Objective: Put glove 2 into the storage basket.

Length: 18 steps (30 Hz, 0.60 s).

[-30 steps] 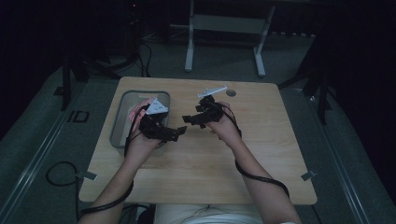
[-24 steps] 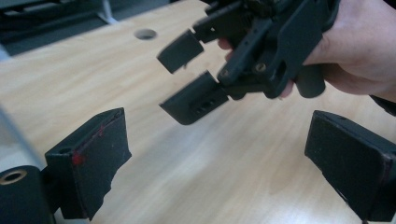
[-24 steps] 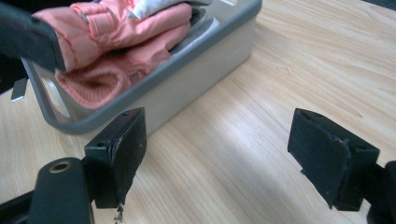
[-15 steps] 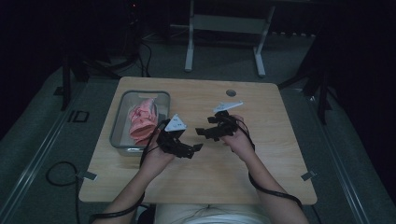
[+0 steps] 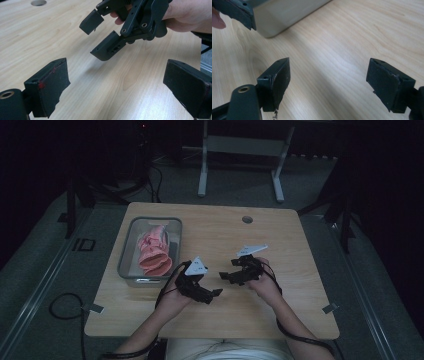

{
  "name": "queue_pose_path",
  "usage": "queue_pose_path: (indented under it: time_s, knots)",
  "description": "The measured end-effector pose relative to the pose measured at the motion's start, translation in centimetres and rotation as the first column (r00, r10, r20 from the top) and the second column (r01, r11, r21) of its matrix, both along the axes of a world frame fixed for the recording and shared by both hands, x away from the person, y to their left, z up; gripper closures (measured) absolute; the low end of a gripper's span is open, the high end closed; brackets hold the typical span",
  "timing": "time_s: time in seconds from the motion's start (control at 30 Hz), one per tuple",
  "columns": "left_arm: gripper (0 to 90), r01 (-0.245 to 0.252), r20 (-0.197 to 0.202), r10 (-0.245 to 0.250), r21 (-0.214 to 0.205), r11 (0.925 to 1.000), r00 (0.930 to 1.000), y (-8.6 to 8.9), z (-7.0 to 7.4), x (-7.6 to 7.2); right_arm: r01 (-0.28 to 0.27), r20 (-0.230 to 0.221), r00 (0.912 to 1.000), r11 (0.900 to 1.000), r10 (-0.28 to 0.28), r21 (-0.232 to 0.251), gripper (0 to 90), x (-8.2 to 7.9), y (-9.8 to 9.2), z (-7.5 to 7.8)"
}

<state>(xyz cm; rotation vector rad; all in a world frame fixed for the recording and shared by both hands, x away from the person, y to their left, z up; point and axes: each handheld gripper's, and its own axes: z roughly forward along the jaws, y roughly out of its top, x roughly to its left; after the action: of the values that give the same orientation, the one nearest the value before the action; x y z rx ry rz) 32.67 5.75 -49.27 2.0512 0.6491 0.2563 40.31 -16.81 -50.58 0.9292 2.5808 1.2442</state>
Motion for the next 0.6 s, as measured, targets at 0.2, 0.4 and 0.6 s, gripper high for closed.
queue_pose_path:
  time_s: [0.2,0.4,0.6]
  knots:
    - [5.9,0.024,-0.013,-0.023,0.032,0.9992,0.9996,-0.7,-1.5,-0.3,-0.007,-0.001,1.0,0.9998,0.007,-0.02,18.8,-0.7,-0.8,-0.9]
    - [5.9,0.05,-0.014,-0.05,0.045,0.9977,0.9987,-1.2,-2.5,-0.6,-0.005,0.014,0.9999,0.9998,0.006,-0.019,18.8,-1.2,-1.6,-1.5]
    - [5.5,0.06,-0.025,-0.059,0.039,0.9974,0.998,-1.6,-3.3,-1.0,-0.009,0.022,0.9997,0.9998,0.009,-0.019,18.3,-1.7,-2.3,-2.3]
